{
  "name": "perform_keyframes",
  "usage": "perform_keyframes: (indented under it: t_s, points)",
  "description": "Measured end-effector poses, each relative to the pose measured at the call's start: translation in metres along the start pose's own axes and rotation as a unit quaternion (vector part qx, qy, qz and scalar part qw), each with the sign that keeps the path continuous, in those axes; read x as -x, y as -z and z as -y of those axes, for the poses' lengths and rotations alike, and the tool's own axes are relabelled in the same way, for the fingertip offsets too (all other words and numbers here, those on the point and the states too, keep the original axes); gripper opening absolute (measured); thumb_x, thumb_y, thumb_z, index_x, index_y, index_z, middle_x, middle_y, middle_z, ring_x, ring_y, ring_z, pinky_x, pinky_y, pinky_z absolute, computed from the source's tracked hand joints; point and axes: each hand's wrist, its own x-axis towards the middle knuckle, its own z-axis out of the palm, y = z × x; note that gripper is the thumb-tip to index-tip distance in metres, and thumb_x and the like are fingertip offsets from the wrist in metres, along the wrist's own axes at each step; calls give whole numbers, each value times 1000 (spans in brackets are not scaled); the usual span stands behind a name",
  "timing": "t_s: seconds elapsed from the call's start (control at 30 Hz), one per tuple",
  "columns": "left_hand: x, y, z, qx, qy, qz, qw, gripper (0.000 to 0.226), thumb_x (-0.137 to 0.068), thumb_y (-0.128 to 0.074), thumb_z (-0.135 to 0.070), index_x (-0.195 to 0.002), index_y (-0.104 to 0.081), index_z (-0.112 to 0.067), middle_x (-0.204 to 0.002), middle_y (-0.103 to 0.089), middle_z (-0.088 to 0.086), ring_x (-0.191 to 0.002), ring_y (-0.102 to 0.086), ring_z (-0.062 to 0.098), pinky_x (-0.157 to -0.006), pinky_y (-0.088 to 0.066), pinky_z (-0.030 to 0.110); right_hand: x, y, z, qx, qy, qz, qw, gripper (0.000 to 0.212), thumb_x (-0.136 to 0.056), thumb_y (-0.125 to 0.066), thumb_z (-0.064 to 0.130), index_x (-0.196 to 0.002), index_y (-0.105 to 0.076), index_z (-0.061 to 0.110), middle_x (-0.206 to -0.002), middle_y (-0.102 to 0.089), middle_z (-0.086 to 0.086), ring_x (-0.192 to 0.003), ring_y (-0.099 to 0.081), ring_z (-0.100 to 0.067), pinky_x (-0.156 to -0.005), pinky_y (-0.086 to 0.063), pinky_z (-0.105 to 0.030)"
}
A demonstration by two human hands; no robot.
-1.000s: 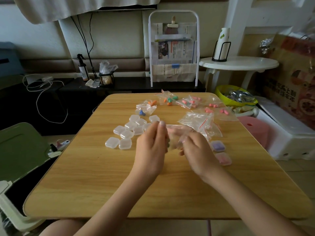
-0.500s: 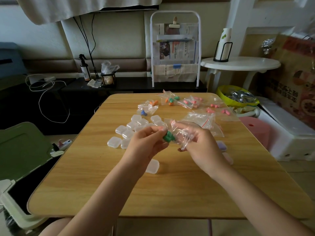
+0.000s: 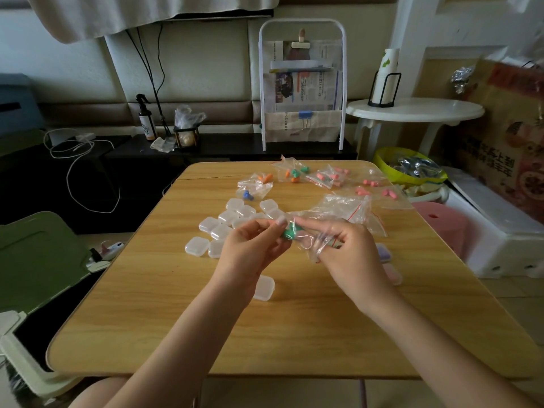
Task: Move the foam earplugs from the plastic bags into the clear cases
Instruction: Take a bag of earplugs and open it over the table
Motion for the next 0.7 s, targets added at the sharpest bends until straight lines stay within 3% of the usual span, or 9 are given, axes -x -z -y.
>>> perform_keyframes:
  t_s: [0.2,0.33,0.47,0.57,0.7]
  points:
    - [-3,2,-4,43,21,21,999,19,-74,-67,-3,-94,-65,-3,-81,-71,8,-73,-69,12,-67,-56,17,-4,1,-8,63,-9,-39,997,29,-82,-73,16,-111,-71,22,-105,-60,23,-100,-57,4,-84,-47,-13]
    - [-2,2,-4,6,18,21,1000,16,-79,-63,7,-89,-63,-5,-78,-68,8,-69,-68,12,-63,-55,17,-3,0,-9,51,-5,0,999,39,-85,-70,17,-121,-64,31,-123,-58,17,-115,-51,4,-97,-48,-26]
    - [-1,2,-4,26,14,32,999,19,-82,-60,9,-78,-54,-9,-73,-64,7,-65,-66,13,-62,-56,19,0,0,-5,48,4,26,998,45,-85,-67,11,-121,-58,36,-118,-51,29,-110,-44,21,-100,-38,-10]
    - [-2,0,-4,39,11,51,998,20,-85,-57,9,-78,-52,-9,-74,-62,7,-63,-65,11,-60,-54,16,1,1,-7,62,0,23,998,47,-84,-67,13,-125,-56,36,-118,-51,25,-104,-42,24,-94,-35,-1]
    - [-2,-1,-1,30,14,67,997,14,-84,-59,4,-83,-53,-9,-77,-63,6,-67,-65,11,-66,-56,19,-1,-1,-12,56,-4,5,998,42,-81,-72,17,-120,-62,30,-114,-59,19,-108,-53,6,-96,-46,-18]
